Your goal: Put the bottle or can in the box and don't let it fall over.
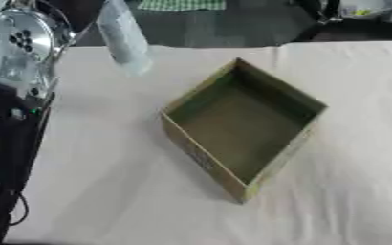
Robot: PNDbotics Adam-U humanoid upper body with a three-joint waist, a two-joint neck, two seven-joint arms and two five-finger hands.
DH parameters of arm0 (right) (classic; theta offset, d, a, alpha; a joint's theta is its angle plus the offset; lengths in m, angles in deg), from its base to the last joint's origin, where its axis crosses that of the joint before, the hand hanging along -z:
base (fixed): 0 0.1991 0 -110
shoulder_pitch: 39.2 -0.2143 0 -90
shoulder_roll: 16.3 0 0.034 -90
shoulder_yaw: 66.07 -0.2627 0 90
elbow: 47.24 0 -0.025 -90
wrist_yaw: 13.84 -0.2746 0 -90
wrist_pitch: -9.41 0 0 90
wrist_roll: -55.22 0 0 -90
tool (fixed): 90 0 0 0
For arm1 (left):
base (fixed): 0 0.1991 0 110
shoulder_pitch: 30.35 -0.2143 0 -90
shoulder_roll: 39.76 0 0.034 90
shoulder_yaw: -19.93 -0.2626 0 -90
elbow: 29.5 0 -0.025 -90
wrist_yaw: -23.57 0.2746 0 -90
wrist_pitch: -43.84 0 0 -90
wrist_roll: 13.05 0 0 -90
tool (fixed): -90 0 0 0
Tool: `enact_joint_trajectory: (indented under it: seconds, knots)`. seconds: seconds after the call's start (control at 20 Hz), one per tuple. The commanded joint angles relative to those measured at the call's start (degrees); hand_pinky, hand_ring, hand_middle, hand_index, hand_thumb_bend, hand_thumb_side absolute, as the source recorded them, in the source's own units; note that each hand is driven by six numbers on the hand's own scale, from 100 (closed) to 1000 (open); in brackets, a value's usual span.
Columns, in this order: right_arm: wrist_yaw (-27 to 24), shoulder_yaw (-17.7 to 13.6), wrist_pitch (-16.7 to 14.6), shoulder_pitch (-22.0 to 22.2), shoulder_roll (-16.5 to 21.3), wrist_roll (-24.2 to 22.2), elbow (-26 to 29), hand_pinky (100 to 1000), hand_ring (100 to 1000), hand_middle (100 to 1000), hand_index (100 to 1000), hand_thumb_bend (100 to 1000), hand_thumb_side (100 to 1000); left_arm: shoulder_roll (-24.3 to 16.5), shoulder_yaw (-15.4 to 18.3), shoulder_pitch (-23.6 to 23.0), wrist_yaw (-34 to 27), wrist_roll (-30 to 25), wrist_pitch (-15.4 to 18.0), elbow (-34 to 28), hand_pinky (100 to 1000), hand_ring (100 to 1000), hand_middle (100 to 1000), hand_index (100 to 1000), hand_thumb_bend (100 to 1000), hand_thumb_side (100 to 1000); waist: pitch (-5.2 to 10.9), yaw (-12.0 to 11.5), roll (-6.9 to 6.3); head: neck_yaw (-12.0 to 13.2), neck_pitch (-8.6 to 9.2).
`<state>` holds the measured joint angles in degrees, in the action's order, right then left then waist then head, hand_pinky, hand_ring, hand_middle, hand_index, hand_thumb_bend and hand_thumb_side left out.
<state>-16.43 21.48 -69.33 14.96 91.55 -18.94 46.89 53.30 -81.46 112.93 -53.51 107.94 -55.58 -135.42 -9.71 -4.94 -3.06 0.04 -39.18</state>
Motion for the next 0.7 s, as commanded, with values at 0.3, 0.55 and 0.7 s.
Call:
enact_joint_trajectory:
  seconds: [0.3, 0.55, 0.7]
  knots:
    - [0.13, -0.44, 0.23, -1.13, 0.30, 0.56, -0.36, 808, 741, 734, 886, 100, 757, 3.09, -1.80, 4.28, -0.92, 0.50, -2.48, 0.99, 672, 388, 289, 1000, 644, 704, 2.35, 0.79, 0.04, -1.02, -0.49]
    - [-0.15, -0.47, 0.49, -1.79, -0.51, 0.82, -0.98, 807, 740, 732, 886, 100, 761, 6.21, -2.94, 5.54, -1.13, 0.41, -3.48, 1.78, 669, 387, 288, 1000, 646, 706, 2.52, 1.73, 0.08, -1.12, -0.88]
    - [-0.45, -0.59, 0.60, -2.42, -1.04, 1.10, -1.35, 807, 739, 731, 886, 100, 762, 8.06, -3.86, 5.77, -0.95, 0.35, -4.28, 2.00, 674, 387, 288, 1000, 645, 709, 2.43, 2.75, 0.19, -1.23, -1.91]
